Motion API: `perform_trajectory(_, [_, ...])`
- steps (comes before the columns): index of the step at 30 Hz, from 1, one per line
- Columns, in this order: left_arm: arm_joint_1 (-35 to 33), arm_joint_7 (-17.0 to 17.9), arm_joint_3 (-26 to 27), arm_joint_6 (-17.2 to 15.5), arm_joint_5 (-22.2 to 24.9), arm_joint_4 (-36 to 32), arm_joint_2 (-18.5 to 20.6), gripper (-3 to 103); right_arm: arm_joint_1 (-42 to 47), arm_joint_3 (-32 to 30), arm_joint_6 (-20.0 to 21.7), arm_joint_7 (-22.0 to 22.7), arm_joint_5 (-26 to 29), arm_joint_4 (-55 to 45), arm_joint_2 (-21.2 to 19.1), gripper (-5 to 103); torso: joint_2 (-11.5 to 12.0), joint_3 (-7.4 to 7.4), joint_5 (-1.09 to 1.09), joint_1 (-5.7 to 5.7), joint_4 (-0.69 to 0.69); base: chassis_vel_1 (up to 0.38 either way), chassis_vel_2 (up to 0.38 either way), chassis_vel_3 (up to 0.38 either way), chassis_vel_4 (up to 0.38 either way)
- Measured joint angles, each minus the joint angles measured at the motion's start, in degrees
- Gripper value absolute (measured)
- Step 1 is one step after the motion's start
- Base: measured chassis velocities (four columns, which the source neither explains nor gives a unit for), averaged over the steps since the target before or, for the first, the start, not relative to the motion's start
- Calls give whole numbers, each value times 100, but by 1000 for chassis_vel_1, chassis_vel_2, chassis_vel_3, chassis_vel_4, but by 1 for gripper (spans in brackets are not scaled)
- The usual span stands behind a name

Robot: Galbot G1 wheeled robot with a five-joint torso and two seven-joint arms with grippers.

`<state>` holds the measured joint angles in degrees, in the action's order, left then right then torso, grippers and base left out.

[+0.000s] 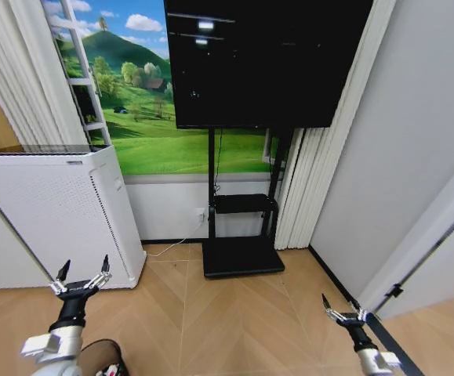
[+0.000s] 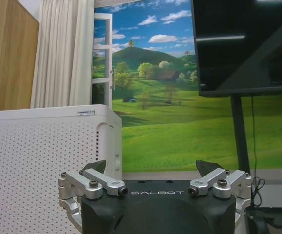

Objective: Pick up the trash bin and place the garbage on the floor into it.

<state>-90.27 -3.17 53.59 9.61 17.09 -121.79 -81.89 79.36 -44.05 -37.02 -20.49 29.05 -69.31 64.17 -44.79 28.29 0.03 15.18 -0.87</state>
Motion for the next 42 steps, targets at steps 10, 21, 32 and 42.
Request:
perform_trajectory(10, [11, -12, -4, 10, 0, 26, -3, 100, -26, -36, -36, -35, -18, 45, 7, 100, 4, -7, -4, -12, 5, 122, -220, -92, 209])
perform_trajectory(21, [-5, -11, 15, 32, 5, 36, 6, 100, 12, -40, -55, -28, -37, 19, 56, 100, 13, -7, -4, -5, 4, 183, 146, -185, -136])
perform_trajectory(32, [-33, -10, 30, 56, 4, 9, 6, 100, 33, -17, -115, -13, -32, 36, 78, 100, 14, -10, -1, -9, 4, 234, 41, -227, -36])
perform_trajectory(42, [-44, -34, 23, 93, -16, 18, -22, 100, 26, -87, -83, -171, 34, 63, 67, 100, 14, -14, -3, -17, 3, 126, -234, -134, 217])
